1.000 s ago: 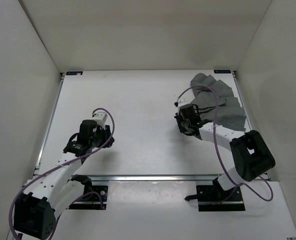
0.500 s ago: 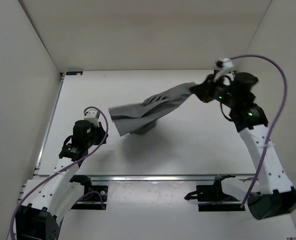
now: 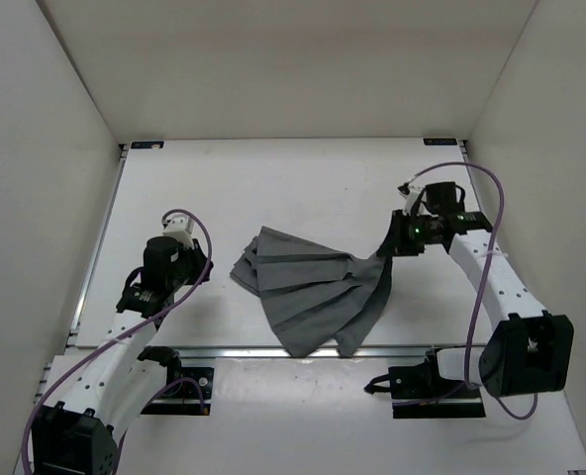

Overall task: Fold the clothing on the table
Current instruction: Move the skirt to the center of the board, then flatten the skirt out

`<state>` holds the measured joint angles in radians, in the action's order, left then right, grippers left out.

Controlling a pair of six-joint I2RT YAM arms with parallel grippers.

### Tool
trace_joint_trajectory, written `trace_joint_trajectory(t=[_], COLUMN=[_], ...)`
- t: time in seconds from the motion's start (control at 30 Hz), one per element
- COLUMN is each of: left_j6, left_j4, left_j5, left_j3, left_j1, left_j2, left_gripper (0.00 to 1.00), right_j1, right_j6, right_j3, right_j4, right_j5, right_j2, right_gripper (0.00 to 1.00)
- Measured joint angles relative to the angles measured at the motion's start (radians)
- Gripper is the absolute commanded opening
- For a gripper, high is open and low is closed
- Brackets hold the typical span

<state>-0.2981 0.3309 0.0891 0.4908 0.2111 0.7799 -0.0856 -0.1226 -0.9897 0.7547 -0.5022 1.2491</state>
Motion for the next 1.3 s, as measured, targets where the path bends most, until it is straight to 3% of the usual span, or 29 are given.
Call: trace_joint_trajectory(t=[0.13, 0.2, 0.27, 0.3, 0.4, 0.47, 0.53, 0.6, 0.7, 0.9, 0.97, 1.03, 1.1, 1.13, 1.17, 1.23, 1.3], left_j6=[-0.006, -0.006, -0.006, -0.006, -0.005, -0.006, -0.006, -0.007, -0.006, -0.009, -0.01, -0.017, -0.025, -0.029, -0.031, -0.034, -0.032], left_j4=[-0.004, -0.003, -0.001, 0.001, 0.002, 0.005, 0.007, 0.007, 0.004, -0.007, -0.02, -0.044, -0.087, -0.115, -0.154, -0.263, -0.341], left_j5=[-0.002, -0.004, -0.008, -0.02, -0.027, -0.03, -0.03, -0.03, -0.031, -0.028, -0.019, 0.003, 0.032, 0.042, 0.055, 0.092, 0.131], left_j3=[0.0, 0.0, 0.0, 0.001, 0.002, 0.002, 0.006, 0.019, 0.042, 0.055, 0.055, 0.055, 0.055, 0.054, 0.052, 0.036, 0.024], left_j1=[-0.003, -0.008, -0.012, -0.013, -0.016, -0.018, -0.02, -0.02, -0.019, -0.011, 0.0, 0.017, 0.038, 0.06, 0.084, 0.144, 0.188], left_j2=[0.004, 0.007, 0.008, 0.008, 0.005, -0.001, -0.005, -0.006, -0.007, 0.012, 0.024, 0.036, 0.051, 0.062, 0.072, 0.096, 0.127], left_gripper=[0.22, 0.22, 0.21, 0.22, 0.22, 0.19, 0.18, 0.18, 0.18, 0.15, 0.13, 0.0, 0.0, 0.09, 0.31, 0.31, 0.4], right_j1=[-0.111, -0.181, -0.265, -0.356, -0.441, -0.468, -0.418, -0.271, -0.089, 0.077, 0.08, 0.061, 0.032, 0.02, 0.013, 0.004, 0.012], right_j6=[-0.011, -0.007, 0.012, 0.03, 0.03, 0.01, -0.019, -0.068, -0.122, -0.153, -0.151, -0.149, -0.147, -0.147, -0.147, -0.148, -0.151], right_j3=[-0.186, -0.358, -0.613, -0.855, -0.968, -0.922, -0.764, -0.57, -0.364, -0.08, -0.01, 0.051, 0.082, 0.088, 0.088, 0.088, 0.087], right_j4=[-0.054, -0.055, 0.01, 0.026, 0.028, 0.003, -0.069, -0.117, -0.181, -0.218, -0.212, -0.201, -0.191, -0.192, -0.196, -0.221, -0.241], right_j5=[-0.031, -0.042, -0.016, 0.031, 0.039, 0.016, -0.016, -0.064, -0.1, -0.156, -0.151, -0.146, -0.143, -0.143, -0.146, -0.154, -0.161], right_j2=[0.18, 0.322, 0.465, 0.56, 0.536, 0.414, 0.234, 0.03, -0.111, -0.054, 0.013, 0.06, 0.079, 0.083, 0.086, 0.09, 0.1], right_gripper=[0.0, 0.0, 0.0, 0.0, 0.0, 0.0, 0.0, 0.0, 0.0, 0.0, 0.0, 0.0, 0.0, 0.0, 0.0, 0.0, 0.0])
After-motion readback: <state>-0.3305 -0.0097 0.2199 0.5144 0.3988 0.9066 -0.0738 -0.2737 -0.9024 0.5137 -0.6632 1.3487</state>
